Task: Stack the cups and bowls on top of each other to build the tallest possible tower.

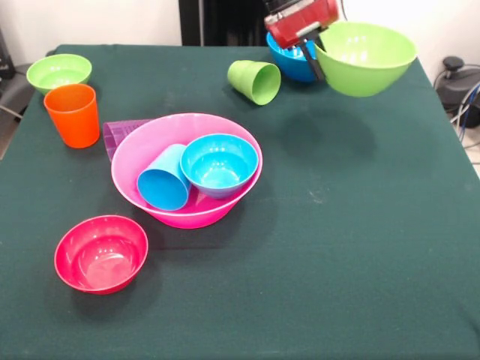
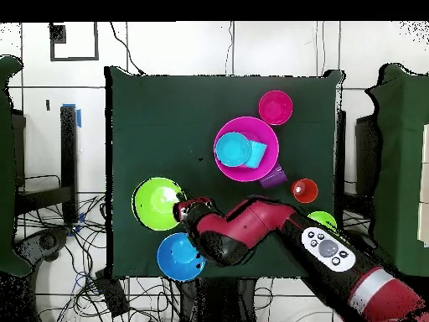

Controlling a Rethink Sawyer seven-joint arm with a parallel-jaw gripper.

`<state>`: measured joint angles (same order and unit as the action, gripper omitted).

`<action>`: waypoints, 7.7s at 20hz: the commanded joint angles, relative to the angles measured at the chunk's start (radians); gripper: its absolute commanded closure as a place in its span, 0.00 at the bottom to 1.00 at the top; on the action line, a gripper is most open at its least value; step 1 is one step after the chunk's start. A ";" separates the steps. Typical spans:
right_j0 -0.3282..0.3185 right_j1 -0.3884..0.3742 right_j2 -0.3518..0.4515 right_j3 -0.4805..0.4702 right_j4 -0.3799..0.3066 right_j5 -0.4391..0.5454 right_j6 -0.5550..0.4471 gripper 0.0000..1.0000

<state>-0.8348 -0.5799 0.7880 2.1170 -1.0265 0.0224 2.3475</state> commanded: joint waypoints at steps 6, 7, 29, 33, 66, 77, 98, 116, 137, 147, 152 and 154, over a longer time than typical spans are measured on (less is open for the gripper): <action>0.208 -0.108 -0.294 -0.029 0.070 -0.115 0.090 1.00; 0.123 -0.098 -0.210 -0.030 0.068 -0.053 0.045 1.00; -0.458 0.384 0.224 -0.289 0.123 0.481 -0.687 1.00; -0.464 0.371 0.198 -0.301 0.131 0.440 -0.641 1.00; -0.464 0.195 0.161 -0.160 0.330 0.454 -0.636 1.00; -0.455 0.215 0.164 -0.235 0.327 0.522 -0.677 1.00; -0.356 0.283 0.199 -0.461 0.339 0.663 -0.696 1.00; -0.370 0.280 0.209 -0.438 0.346 0.639 -0.662 0.00; -0.134 -0.236 -0.008 0.009 0.406 0.245 -0.119 0.00; 0.046 -0.254 -0.184 -0.007 0.395 0.111 -0.067 0.00; 0.013 -0.261 -0.160 -0.004 0.426 0.131 -0.118 0.00; 0.000 -0.266 -0.147 -0.001 0.437 0.142 -0.131 0.00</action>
<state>-0.8338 -0.8425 0.7079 2.0803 -0.6161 0.1722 2.1126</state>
